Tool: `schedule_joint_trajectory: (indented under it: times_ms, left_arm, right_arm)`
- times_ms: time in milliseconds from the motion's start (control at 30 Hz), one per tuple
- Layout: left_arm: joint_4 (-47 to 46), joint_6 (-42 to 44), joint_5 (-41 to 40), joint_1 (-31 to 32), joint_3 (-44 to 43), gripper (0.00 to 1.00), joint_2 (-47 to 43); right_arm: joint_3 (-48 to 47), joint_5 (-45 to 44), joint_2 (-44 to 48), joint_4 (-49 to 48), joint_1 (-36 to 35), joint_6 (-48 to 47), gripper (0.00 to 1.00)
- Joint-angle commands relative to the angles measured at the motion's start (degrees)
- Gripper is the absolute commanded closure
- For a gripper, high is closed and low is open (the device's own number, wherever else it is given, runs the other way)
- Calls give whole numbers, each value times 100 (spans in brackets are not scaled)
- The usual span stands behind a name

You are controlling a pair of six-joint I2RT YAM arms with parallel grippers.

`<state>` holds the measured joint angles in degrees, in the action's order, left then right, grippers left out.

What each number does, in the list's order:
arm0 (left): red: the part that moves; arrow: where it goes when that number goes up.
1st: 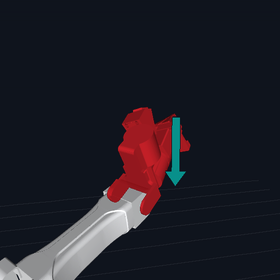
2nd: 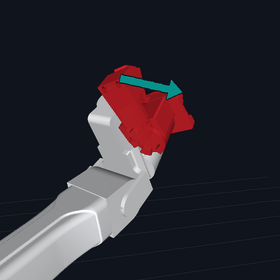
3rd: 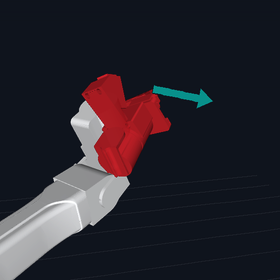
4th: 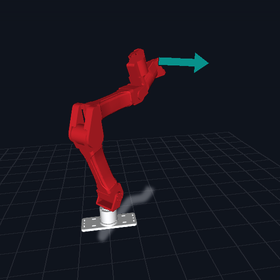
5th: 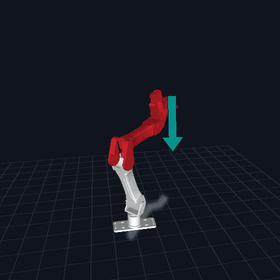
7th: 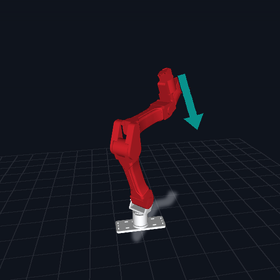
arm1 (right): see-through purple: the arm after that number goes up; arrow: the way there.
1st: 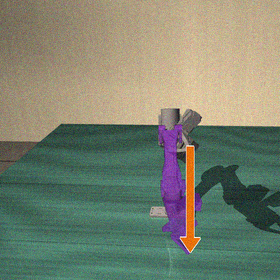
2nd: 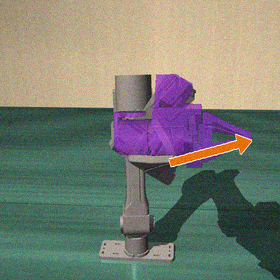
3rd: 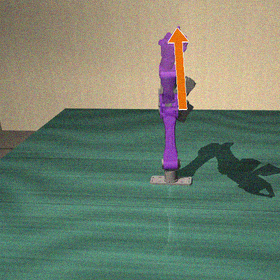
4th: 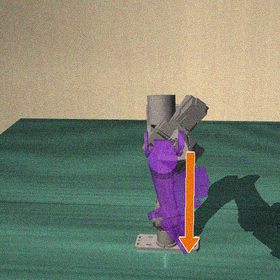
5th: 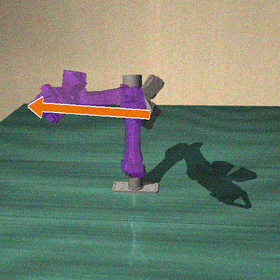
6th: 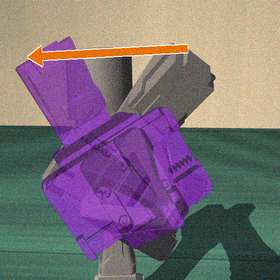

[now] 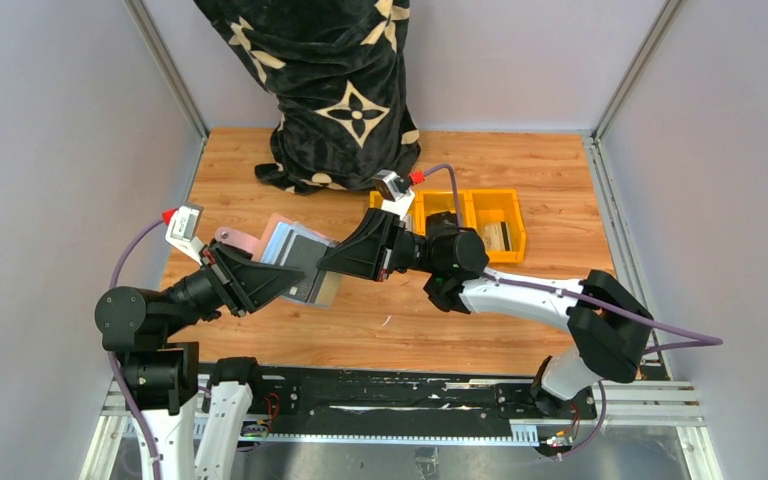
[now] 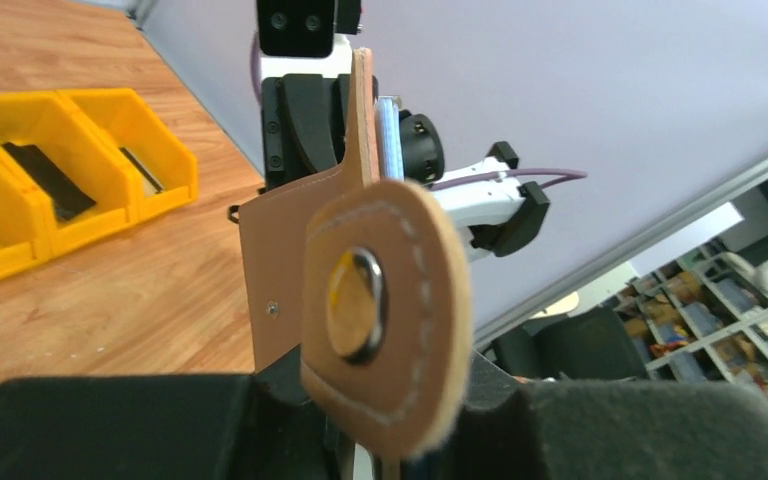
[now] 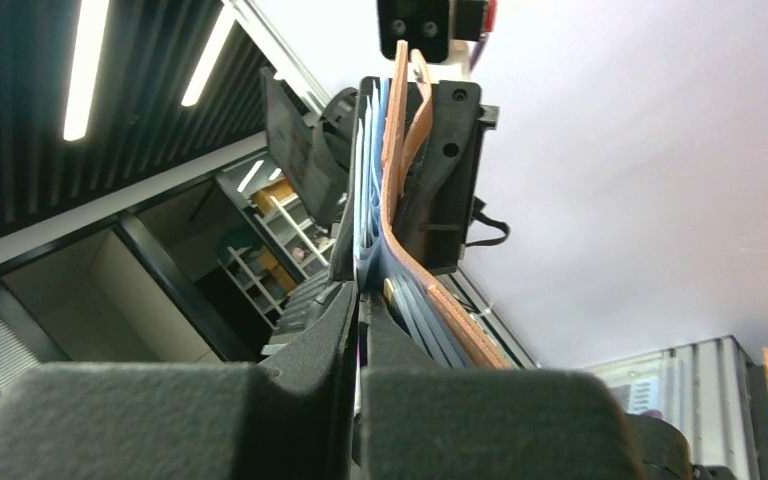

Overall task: Take the credit cards out of the card holder
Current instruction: Remove the credit card from the card holder.

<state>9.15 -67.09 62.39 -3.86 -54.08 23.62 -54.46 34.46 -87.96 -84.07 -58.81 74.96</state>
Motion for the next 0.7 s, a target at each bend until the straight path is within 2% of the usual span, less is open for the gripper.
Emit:
schedule_joint_trajectory:
  times_ms: [0,100,200,333,567,667]
  left_arm:
    - [796,903,-480,25,-329,74,-138]
    - [1061,1222,-785,25,-474,77,-138]
    - [950,1134,-838,25,-449,79,-117]
    - [818,1027,-809,26,-404,81,-109]
    - [787,892,-790,25,-479,93,-88]
    - [687,795,-801,25,-447,96,-70]
  right_arm:
    - [148,56,482,1021,-60,-727,100]
    - [278,-11,734,1461,-61,-1034,100]
    - [346,-6,814,1503,-61,-1077,100]
    - [394,87,816,1339,-76,-1010,100]
    - [536,156,790,875,-94,-831,100]
    - [570,53,684,414,-109,-656,78]
